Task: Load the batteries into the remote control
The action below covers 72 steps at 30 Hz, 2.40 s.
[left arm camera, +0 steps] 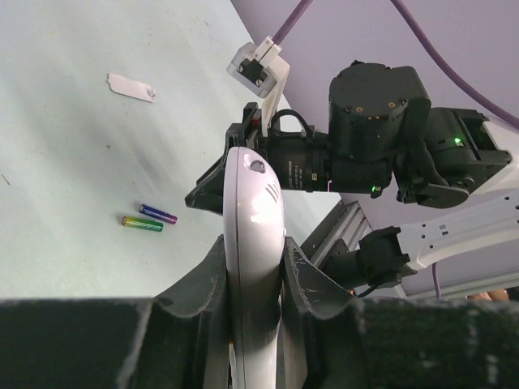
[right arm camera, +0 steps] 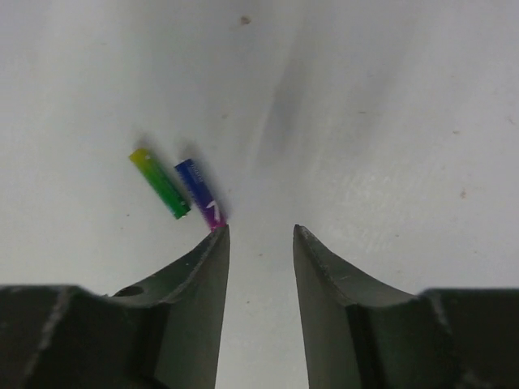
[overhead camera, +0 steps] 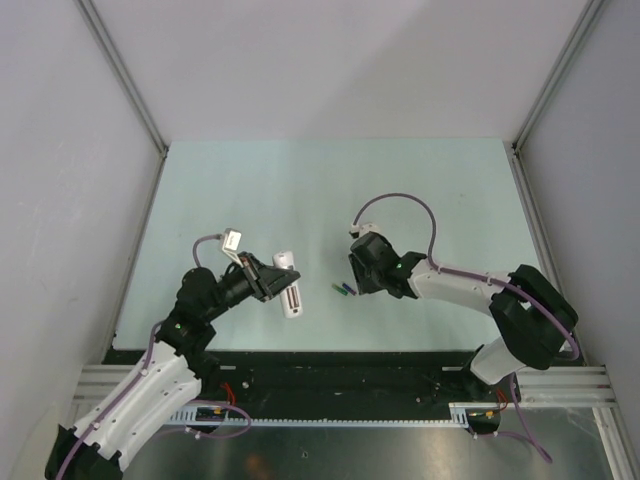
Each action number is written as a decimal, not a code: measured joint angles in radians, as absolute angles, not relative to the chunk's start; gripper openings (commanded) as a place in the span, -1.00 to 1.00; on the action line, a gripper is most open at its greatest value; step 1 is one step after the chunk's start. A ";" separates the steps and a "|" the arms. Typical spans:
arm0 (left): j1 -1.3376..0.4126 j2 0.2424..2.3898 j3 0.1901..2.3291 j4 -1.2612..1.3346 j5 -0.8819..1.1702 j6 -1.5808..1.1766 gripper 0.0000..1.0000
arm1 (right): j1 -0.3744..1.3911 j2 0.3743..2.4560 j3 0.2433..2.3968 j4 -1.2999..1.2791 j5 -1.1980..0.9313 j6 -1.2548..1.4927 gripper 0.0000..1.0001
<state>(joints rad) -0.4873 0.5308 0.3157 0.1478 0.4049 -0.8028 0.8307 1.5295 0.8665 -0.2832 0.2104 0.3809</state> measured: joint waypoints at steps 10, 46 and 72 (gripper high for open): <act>-0.487 0.535 0.316 0.149 0.418 -0.803 -1.00 | 0.884 1.547 0.865 -0.223 0.191 0.325 -0.12; -0.487 0.543 0.308 0.149 0.430 -0.803 -1.00 | 0.853 1.674 0.898 -0.169 0.134 0.269 -1.00; -0.487 0.650 0.331 0.240 0.379 -0.833 -1.00 | 0.934 0.950 0.821 -0.228 0.004 0.446 -1.00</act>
<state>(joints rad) -0.4873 0.6498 0.3313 0.2401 0.3794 -0.8326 0.9344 0.9497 0.8211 -0.2279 0.0044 0.4458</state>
